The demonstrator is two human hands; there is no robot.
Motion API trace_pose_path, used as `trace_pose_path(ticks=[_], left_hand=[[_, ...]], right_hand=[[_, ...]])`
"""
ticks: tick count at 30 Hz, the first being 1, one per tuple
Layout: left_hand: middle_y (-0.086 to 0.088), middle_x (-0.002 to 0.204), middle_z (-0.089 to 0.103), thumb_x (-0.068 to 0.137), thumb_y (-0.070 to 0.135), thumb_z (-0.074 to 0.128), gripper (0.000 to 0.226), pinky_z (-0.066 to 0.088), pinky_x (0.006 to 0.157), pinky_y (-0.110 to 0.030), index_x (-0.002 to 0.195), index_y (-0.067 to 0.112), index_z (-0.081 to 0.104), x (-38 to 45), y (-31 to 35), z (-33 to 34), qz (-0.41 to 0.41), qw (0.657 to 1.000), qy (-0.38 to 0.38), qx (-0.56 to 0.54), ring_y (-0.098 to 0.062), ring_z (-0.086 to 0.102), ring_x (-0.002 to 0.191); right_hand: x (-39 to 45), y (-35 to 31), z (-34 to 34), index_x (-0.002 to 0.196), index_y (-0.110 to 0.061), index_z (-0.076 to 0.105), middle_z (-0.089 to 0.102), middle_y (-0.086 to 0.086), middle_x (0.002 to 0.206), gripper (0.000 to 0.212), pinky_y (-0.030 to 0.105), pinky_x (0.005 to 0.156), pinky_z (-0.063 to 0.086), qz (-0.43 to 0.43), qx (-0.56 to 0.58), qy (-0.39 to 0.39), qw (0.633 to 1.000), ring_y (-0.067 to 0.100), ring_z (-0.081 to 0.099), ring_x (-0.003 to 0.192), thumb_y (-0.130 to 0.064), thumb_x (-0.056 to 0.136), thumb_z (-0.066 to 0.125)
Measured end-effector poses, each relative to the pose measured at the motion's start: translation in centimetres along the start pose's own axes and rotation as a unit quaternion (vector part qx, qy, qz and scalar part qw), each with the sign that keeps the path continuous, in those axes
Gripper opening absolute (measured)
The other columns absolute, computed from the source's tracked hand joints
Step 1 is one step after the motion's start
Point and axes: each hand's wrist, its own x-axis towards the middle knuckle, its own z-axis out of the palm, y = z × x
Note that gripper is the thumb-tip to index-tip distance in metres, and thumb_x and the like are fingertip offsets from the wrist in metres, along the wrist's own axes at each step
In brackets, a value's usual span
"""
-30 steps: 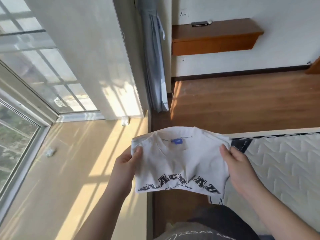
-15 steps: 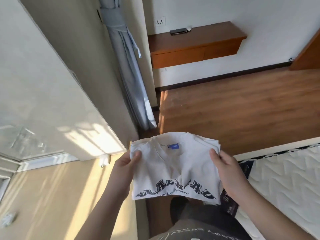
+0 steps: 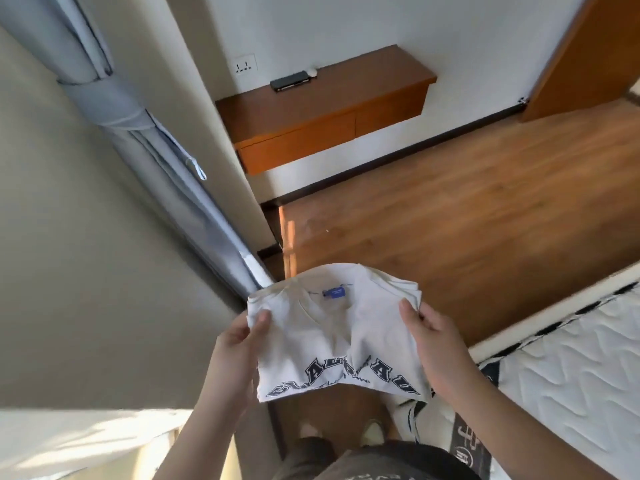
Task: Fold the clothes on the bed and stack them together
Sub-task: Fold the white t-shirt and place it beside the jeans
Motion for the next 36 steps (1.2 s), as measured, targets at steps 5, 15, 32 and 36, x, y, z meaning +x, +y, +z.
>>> trace_pose_path(ticks=[5, 15, 32, 36], left_hand=[[-0.015, 0.098, 0.074, 0.089, 0.044, 0.065, 0.028, 0.053, 0.068, -0.036, 0.102, 0.020, 0.074, 7.7, 2.1, 3.8, -0.011, 0.998, -0.054, 0.025, -0.030, 0.067, 0.076], [-0.005, 0.103, 0.076, 0.081, 0.050, 0.065, 0.030, 0.059, 0.070, -0.035, 0.101, 0.029, 0.074, 24.3, 9.3, 12.3, -0.027, 0.963, -0.246, 0.104, -0.025, 0.073, 0.093], [-0.001, 0.086, 0.071, 0.091, 0.041, 0.066, 0.016, 0.047, 0.069, -0.036, 0.089, 0.027, 0.073, 33.4, 15.0, 29.1, 0.062, 0.829, -0.489, 0.265, -0.016, 0.060, 0.076], [-0.007, 0.079, 0.055, 0.074, 0.056, 0.065, 0.050, 0.033, 0.070, -0.036, 0.086, 0.007, 0.064, 33.1, 13.8, 35.7, 0.066, 0.792, -0.536, 0.285, -0.017, 0.045, 0.075]], right_hand=[[4.0, -0.3, -0.7, 0.078, -0.012, 0.058, 0.034, -0.006, 0.061, 0.035, 0.028, 0.058, 0.028, -0.002, 0.000, 0.055, 0.998, 0.009, 0.032, 0.059, -0.040, 0.098, 0.053], [12.5, -4.3, -1.1, 0.103, -0.042, 0.070, 0.074, -0.011, 0.098, 0.029, 0.030, 0.077, 0.057, 0.035, 0.061, 0.214, 0.974, 0.007, 0.069, 0.090, -0.058, 0.089, 0.051], [15.2, -5.0, -6.1, 0.098, -0.022, 0.072, 0.074, 0.011, 0.095, 0.044, 0.059, 0.092, 0.051, 0.077, 0.153, 0.483, 0.859, 0.037, 0.068, 0.097, -0.061, 0.087, 0.054], [14.9, -3.5, -8.9, 0.095, -0.012, 0.069, 0.067, 0.025, 0.093, 0.049, 0.042, 0.075, 0.051, 0.089, 0.166, 0.525, 0.830, 0.029, 0.066, 0.076, -0.058, 0.093, 0.051]])
